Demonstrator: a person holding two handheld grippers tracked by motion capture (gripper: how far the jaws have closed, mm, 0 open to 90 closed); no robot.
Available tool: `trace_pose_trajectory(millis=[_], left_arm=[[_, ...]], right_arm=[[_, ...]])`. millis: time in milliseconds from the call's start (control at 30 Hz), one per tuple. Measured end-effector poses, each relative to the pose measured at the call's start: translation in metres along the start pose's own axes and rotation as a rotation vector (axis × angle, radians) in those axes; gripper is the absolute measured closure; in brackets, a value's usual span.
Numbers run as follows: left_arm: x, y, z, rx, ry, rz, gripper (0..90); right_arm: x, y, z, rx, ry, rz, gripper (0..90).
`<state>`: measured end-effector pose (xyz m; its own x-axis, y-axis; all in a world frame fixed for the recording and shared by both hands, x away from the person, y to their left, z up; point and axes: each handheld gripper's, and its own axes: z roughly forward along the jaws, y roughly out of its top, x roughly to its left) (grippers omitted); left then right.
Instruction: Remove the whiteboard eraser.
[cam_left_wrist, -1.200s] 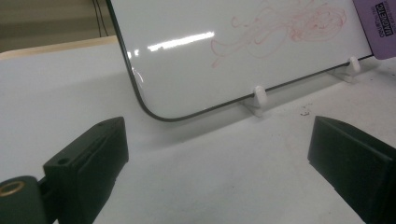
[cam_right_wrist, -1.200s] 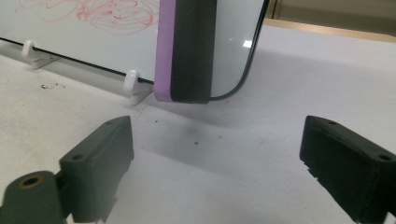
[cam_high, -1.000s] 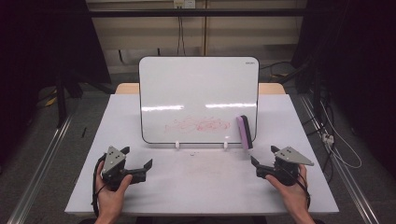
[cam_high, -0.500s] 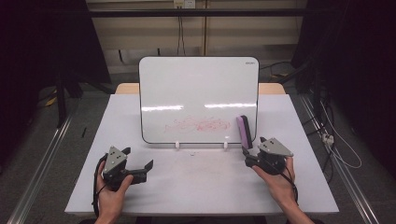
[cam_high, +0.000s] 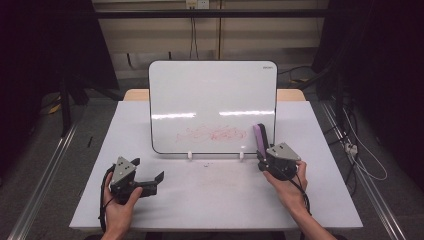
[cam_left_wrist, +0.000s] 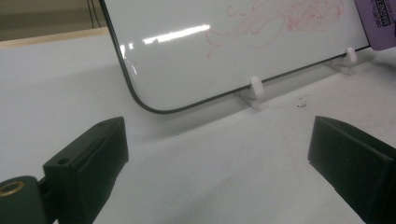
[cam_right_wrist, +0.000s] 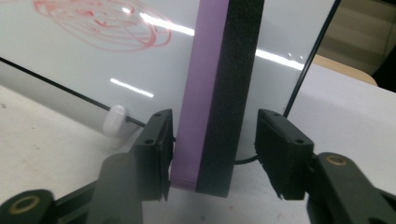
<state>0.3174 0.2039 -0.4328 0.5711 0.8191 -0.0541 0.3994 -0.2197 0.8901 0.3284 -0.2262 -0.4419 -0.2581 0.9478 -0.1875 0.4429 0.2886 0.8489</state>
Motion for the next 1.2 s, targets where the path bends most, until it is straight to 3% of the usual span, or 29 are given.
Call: trace_pose_trajectory(millis=[167,233,733,1033,1200], left_arm=[[0.0,0.0,-0.001,0.0,0.002,0.005,4.8],[0.0,0.0,-0.001,0.0,0.002,0.002,4.8],[0.001,0.0,0.0,0.002,0.005,-0.001,4.8],[0.001,0.0,-0.001,-0.002,0.01,-0.002,4.8],[0.003,0.0,-0.001,-0.004,0.02,-0.012,4.8]], right_arm=[[0.001,0.0,0.001,-0.009,-0.001,0.011,54.0],[0.002,-0.001,0.002,-0.011,0.004,0.023,59.5],[0.002,0.002,-0.001,-0.043,-0.006,0.048,64.6],[0.002,0.002,-0.006,-0.062,0.028,0.074,64.7],[0.002,0.001,-0.01,-0.109,0.088,0.114,64.8]])
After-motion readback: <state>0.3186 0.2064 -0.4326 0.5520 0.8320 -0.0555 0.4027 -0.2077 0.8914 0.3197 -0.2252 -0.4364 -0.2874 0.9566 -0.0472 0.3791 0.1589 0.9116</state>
